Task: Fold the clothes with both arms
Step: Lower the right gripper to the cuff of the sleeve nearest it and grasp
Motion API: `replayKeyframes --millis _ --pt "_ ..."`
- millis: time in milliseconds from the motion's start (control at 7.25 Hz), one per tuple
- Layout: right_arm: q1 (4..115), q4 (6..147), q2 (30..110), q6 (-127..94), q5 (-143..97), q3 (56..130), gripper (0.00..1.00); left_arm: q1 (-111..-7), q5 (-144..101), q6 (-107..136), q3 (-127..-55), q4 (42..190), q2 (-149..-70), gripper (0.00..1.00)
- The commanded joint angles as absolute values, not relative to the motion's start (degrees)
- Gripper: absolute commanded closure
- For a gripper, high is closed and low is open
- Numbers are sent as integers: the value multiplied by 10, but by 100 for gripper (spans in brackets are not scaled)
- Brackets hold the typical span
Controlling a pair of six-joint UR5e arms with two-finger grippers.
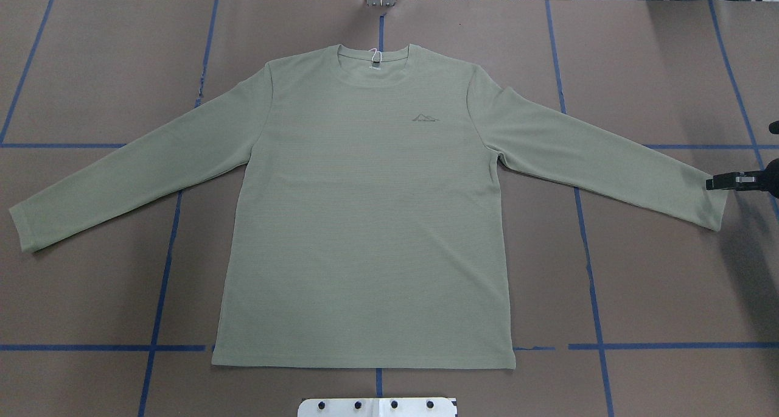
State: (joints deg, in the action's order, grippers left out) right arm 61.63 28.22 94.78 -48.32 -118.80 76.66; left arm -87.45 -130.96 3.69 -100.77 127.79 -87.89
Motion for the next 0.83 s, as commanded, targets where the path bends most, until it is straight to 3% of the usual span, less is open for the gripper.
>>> replayKeyframes --millis 0,276,690 --pt "616 282 947 -483 -1188 766 36 -875 -1310 37 -1008 1278 -879 0" --pt "616 282 947 -483 -1188 766 37 -875 -1310 36 -1007 1278 -879 0" --pt "616 283 947 -484 -1187 763 62 -875 -1309 36 -1007 1278 -879 0"
